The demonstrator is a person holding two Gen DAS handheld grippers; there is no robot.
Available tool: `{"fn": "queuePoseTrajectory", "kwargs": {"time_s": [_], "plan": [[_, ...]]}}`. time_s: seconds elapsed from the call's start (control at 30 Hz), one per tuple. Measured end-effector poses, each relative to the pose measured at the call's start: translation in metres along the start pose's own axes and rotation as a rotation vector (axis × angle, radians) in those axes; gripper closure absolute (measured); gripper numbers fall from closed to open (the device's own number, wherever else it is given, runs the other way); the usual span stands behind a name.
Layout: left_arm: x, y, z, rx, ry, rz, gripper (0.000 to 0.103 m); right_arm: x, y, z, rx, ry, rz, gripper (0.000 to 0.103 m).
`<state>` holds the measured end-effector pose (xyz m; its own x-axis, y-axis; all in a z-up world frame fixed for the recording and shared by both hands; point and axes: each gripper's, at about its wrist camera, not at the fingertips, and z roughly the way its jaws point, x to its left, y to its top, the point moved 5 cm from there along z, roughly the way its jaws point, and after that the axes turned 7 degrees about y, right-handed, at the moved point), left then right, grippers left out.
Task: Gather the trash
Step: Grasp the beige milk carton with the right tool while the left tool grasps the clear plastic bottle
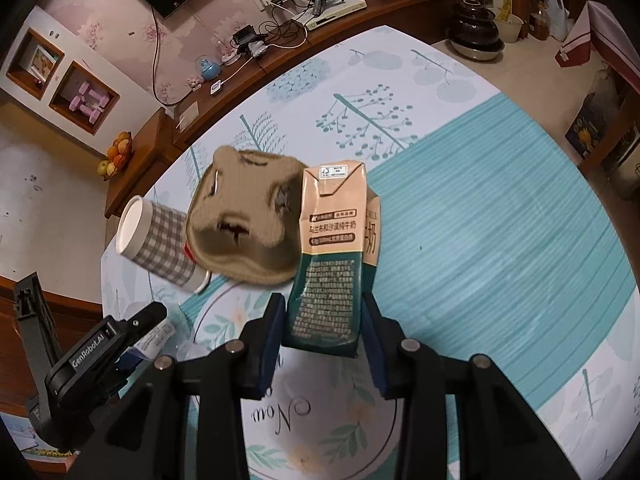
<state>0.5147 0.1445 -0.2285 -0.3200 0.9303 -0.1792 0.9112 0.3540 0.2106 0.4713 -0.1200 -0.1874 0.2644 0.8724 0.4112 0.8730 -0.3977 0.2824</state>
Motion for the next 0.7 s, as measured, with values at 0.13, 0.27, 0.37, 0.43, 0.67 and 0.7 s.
{"fn": "queuePoseTrajectory", "kwargs": {"time_s": [0.13, 0.27, 0.37, 0.43, 0.67, 0.7], "plan": [[-0.001, -0.023, -0.012, 0.006, 0.011, 0.070, 0.035, -0.004, -0.018, -0.009, 0.000, 0.016, 0.015, 0.066], [-0.005, -0.053, -0.029, 0.019, 0.004, 0.124, 0.036, -0.010, -0.043, -0.021, 0.005, 0.041, 0.034, 0.066], [-0.011, -0.081, -0.044, 0.028, -0.010, 0.161, 0.036, -0.016, -0.068, -0.035, 0.018, 0.073, 0.050, 0.066], [-0.014, -0.104, -0.058, 0.020, -0.009, 0.190, 0.036, -0.019, -0.084, -0.043, 0.026, 0.088, 0.051, 0.066], [-0.022, -0.184, -0.109, -0.036, -0.010, 0.225, 0.036, -0.034, -0.153, -0.097, 0.052, 0.171, 0.002, 0.066], [-0.021, -0.197, -0.116, -0.043, -0.011, 0.225, 0.036, -0.036, -0.161, -0.105, 0.051, 0.182, -0.006, 0.066]]}}
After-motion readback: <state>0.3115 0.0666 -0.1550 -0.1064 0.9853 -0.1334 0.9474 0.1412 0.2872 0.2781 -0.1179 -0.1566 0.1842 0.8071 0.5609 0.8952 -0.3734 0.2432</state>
